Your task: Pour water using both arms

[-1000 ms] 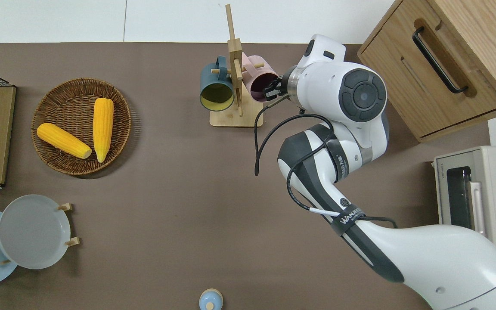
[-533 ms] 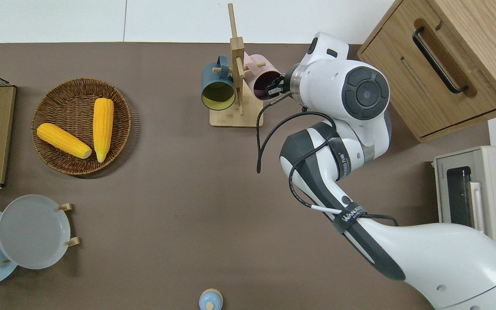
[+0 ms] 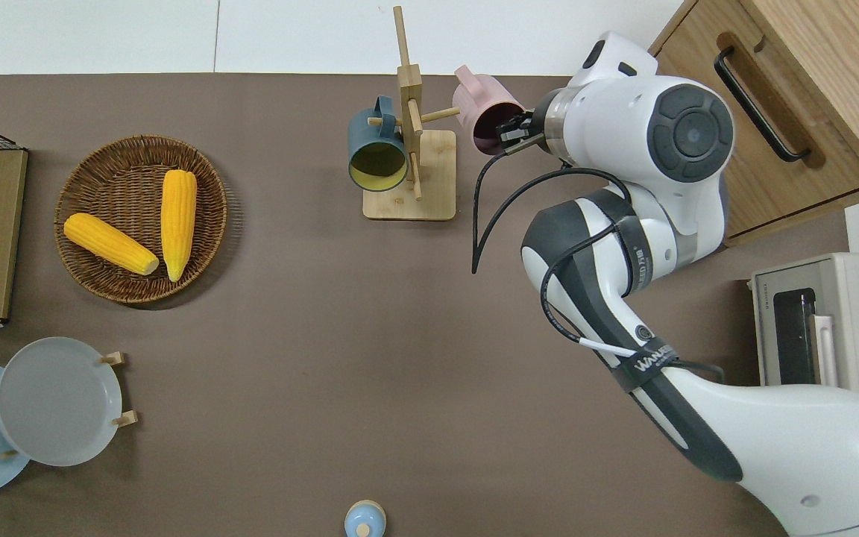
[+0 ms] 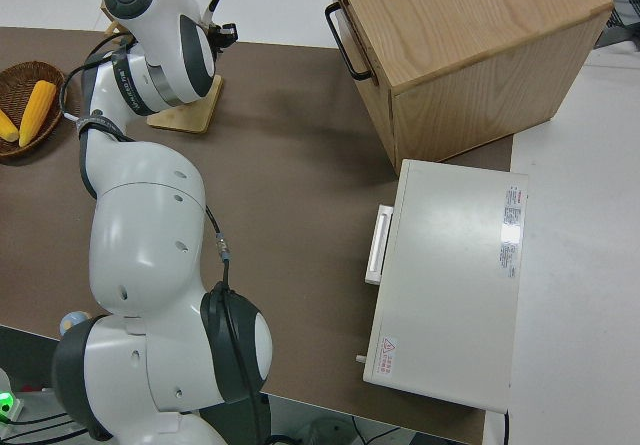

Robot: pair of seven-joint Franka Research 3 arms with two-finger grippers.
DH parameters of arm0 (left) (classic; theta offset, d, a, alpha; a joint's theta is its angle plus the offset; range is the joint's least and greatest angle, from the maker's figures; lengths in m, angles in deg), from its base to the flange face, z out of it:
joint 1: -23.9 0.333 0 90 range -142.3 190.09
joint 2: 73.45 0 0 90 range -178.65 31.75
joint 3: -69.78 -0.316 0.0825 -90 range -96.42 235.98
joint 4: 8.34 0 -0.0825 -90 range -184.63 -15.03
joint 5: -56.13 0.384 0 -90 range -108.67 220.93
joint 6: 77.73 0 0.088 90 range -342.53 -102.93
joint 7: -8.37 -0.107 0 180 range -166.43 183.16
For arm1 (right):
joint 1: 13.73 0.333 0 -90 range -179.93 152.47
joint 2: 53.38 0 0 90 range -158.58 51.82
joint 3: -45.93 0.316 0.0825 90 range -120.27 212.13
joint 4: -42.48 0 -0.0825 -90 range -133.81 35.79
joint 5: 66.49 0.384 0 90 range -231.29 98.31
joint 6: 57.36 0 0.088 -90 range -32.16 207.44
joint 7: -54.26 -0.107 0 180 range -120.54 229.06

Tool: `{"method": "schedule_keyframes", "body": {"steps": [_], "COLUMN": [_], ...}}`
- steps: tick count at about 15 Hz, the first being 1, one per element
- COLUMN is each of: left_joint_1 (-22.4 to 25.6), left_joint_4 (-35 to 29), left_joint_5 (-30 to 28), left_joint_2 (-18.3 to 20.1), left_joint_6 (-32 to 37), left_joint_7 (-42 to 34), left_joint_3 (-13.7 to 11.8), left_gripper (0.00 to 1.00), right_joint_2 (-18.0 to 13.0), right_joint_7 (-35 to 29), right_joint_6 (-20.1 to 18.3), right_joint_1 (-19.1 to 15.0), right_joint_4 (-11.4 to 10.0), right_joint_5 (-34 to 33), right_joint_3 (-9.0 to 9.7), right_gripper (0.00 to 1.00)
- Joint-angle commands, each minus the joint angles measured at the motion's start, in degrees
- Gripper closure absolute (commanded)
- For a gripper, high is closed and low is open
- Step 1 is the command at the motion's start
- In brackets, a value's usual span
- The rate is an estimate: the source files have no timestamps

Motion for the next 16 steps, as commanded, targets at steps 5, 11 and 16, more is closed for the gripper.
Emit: {"method": "schedule_keyframes", "body": {"steps": [5, 11, 16], "left_joint_1": [-5.5, -9.9, -9.8], "left_joint_4": [-4.4, -15.7, -29.6], "left_joint_5": [12.7, 18.5, 18.5], "left_joint_2": [9.7, 18.7, 27.4], "left_joint_6": [5.6, 5.0, -2.7], "left_joint_7": [16.1, 24.8, 28.9], "left_joint_3": [1.0, 2.3, 7.3], "left_gripper": [1.00, 1.00, 1.00], "right_joint_2": [-4.3, -6.0, -4.6], "right_joint_7": [-1.4, -10.8, -30.3], "right_joint_6": [-24.5, -38.0, -37.5], "right_joint_1": [-4.2, -2.1, 6.0], "right_joint_4": [-0.8, -4.5, -5.2], "right_joint_5": [-0.2, 4.9, 9.7], "right_joint_3": [0.69, 1.48, 1.66], "right_gripper": [1.000, 1.000, 1.000]}}
